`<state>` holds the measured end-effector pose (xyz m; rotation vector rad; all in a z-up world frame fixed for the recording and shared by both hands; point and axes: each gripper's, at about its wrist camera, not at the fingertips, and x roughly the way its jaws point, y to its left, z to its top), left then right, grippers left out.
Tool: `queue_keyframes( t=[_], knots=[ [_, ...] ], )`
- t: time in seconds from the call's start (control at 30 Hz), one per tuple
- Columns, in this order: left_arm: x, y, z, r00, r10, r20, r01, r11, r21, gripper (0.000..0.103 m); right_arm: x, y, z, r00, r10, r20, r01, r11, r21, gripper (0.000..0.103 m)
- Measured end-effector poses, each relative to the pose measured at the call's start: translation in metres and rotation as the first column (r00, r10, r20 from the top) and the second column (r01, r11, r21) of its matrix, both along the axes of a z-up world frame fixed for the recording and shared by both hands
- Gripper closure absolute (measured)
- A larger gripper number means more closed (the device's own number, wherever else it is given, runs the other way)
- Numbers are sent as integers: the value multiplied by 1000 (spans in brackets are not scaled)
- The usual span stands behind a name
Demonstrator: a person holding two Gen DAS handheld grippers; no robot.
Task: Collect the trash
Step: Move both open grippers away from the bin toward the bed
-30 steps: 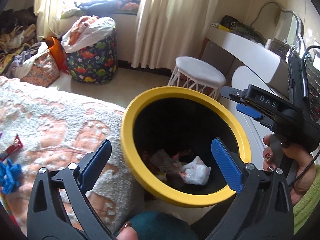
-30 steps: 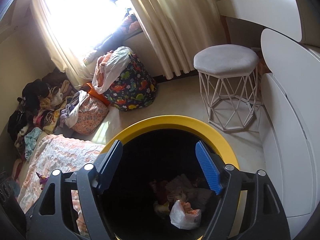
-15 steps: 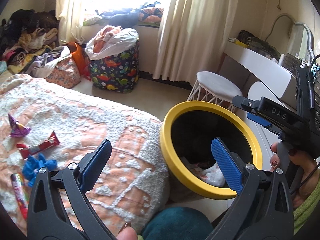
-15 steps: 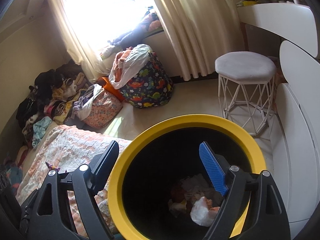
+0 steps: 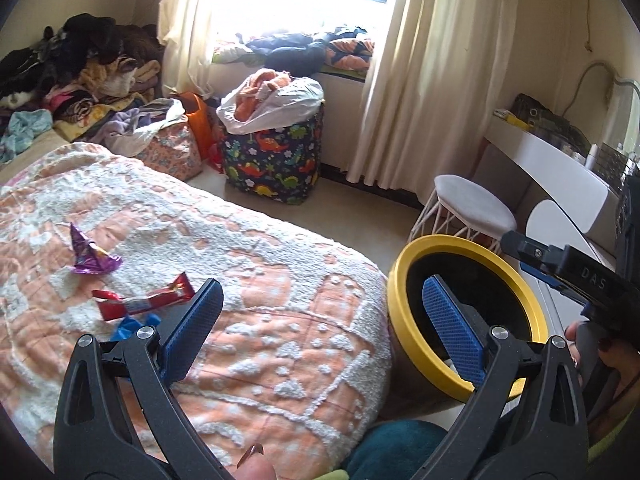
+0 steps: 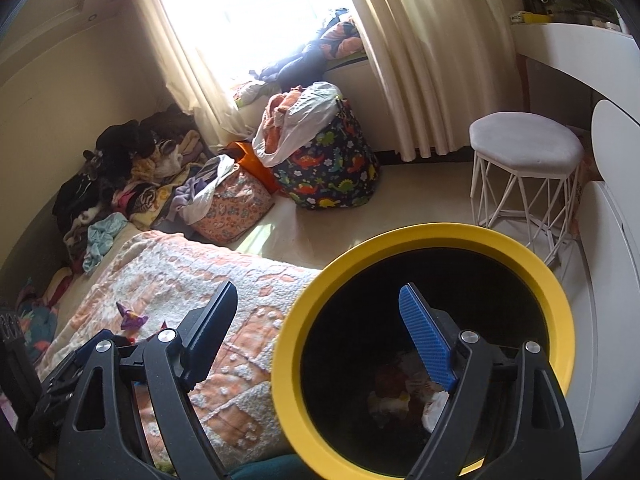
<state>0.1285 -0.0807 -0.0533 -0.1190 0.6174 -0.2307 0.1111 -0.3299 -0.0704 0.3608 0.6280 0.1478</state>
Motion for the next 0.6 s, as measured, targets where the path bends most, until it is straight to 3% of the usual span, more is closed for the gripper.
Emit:
queue_keyframes(
  t=[0.27,0.6],
  knots=[
    [0,36,10,994,97,48,-98,995,32,11,-7,31,6,998,67,17,-67,998,11,23],
    [-3,94,8,974,220,45,-221,975,9,11,-18,79,16,984,169,59,-170,985,10,22]
  ],
)
